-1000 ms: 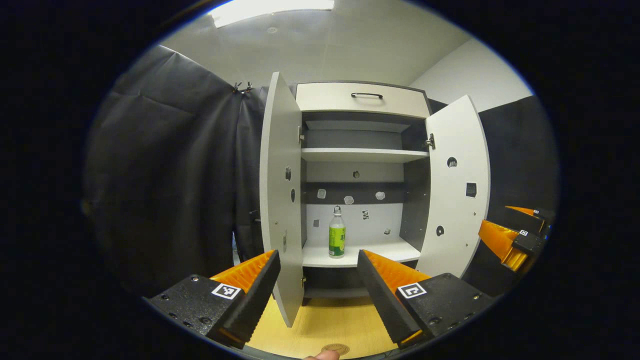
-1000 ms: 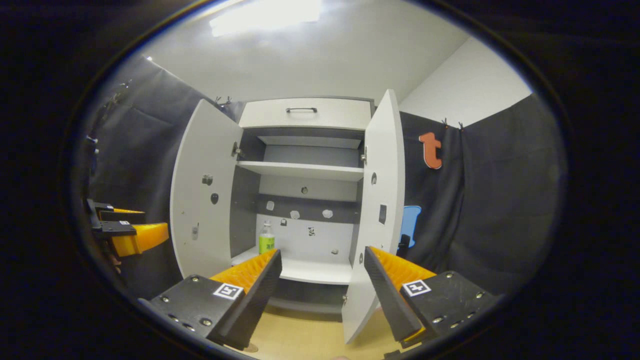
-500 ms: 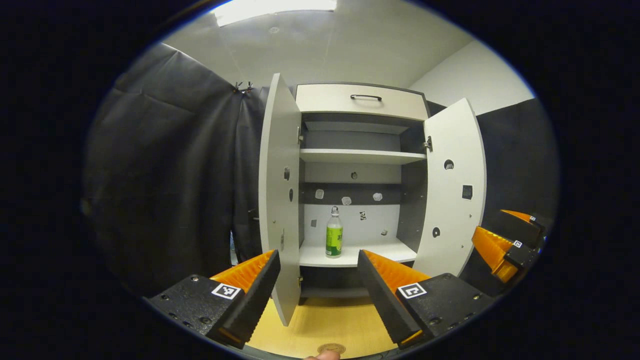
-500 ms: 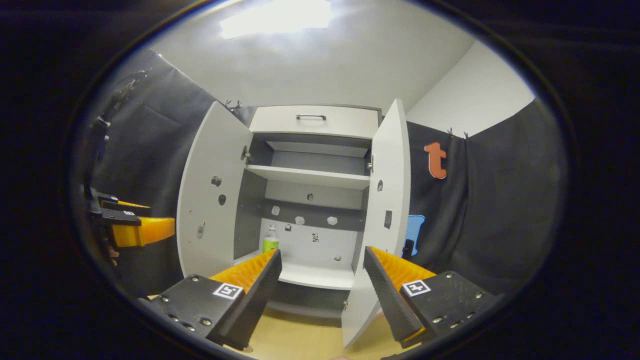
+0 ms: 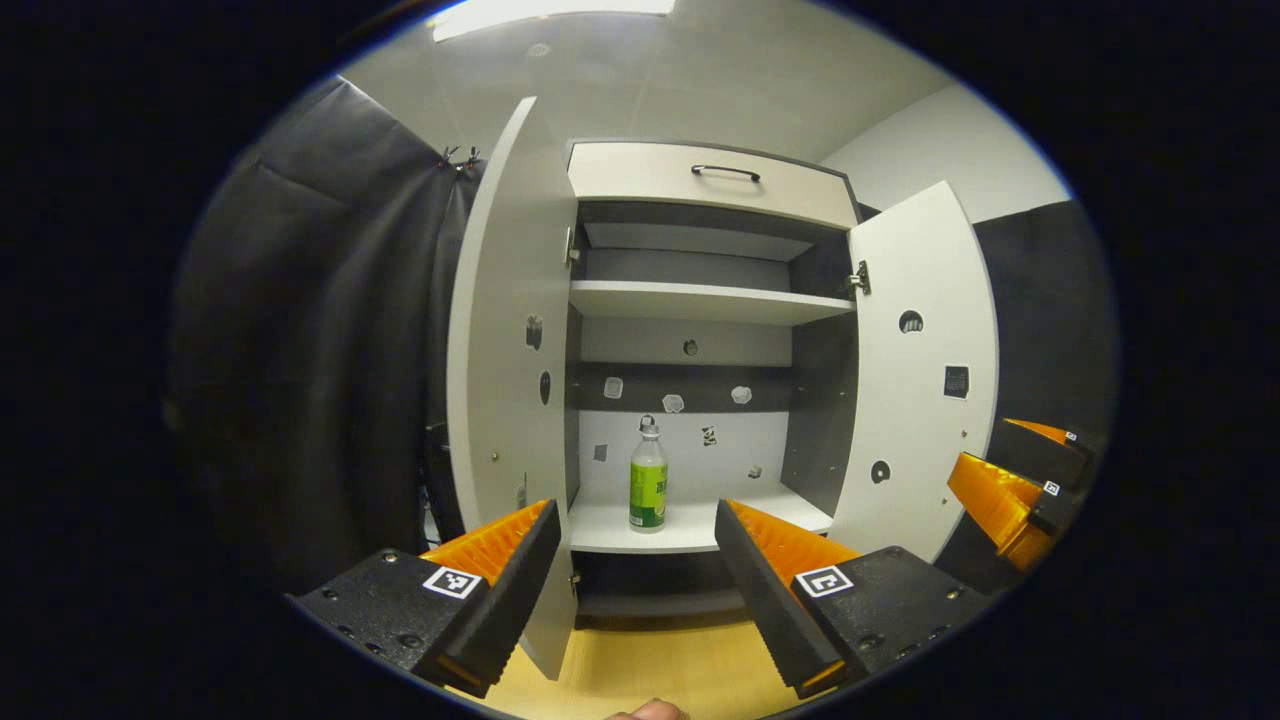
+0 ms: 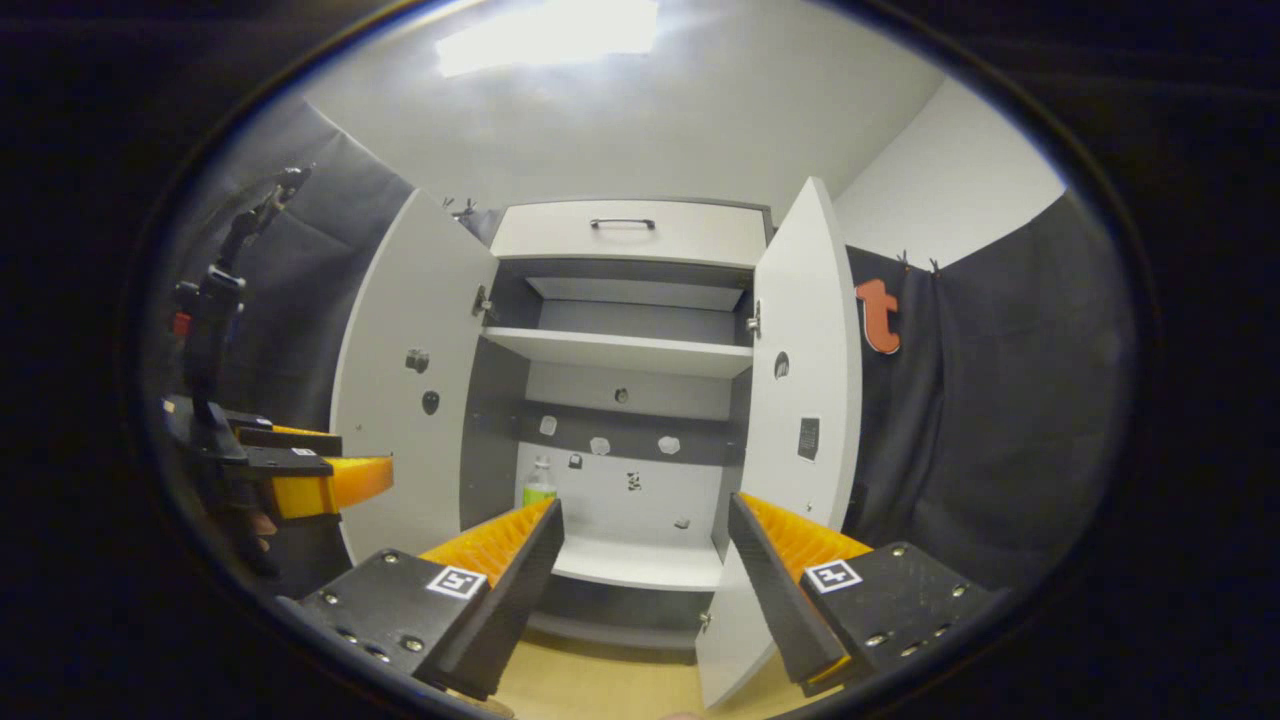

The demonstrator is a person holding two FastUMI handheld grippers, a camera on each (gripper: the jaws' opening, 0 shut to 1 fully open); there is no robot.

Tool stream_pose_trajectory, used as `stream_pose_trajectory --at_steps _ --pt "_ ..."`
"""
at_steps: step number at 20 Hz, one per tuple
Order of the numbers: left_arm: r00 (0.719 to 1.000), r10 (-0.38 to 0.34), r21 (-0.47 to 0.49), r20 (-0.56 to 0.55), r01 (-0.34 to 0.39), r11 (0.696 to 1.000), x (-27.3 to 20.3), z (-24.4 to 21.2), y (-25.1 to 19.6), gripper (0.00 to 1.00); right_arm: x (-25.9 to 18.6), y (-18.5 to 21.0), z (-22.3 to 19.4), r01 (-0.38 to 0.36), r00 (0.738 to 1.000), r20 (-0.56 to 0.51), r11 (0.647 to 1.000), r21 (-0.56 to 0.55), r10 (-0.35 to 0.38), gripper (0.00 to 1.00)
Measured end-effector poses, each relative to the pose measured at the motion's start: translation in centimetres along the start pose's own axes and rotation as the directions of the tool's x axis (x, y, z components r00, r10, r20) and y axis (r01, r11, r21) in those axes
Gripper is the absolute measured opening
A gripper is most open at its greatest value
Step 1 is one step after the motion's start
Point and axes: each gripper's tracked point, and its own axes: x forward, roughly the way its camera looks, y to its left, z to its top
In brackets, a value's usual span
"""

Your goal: Grasp the bottle in the cabinet with the left hand and place it on the coaster, then close the right door with the right hand and the left door with the left hand.

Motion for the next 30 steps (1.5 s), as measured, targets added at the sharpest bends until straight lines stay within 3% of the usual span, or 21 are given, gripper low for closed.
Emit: stream_pose_trajectory --at_steps 6,15,20,28,30 --pt "0.999 -0.031 0.002 -0.016 0.031 1.0 8.2 -2.5 -0.2 0.98 2.8 0.3 -1.8 0.016 0.999 -0.029 1.0 0.003 -0.016 1.0" --pt "0.996 -0.076 -0.015 -0.046 0.075 0.997 22.9 -8.1 -1.3 0.98 3.9 -3.8 -3.0 0.142 0.987 -0.067 0.989 -0.049 -0.145 0.97" --pt "0.997 -0.042 0.003 -0.068 0.042 0.999 30.3 -10.5 -0.8 0.98 2.8 -5.7 -4.0 0.202 0.972 -0.109 0.977 -0.07 -0.209 1.0" --pt "0.996 0.021 0.035 -0.088 -0.018 0.999 35.5 -11.9 -0.1 0.98 -0.3 -9.1 -6.3 0.302 0.934 -0.17 0.949 -0.09 -0.313 1.0" --pt "0.994 0.023 0.073 -0.11 -0.015 0.997 35.1 -11.9 0.0 0.8 -0.7 -9.4 -6.7 0.306 0.931 -0.18 0.948 -0.09 -0.317 1.0"
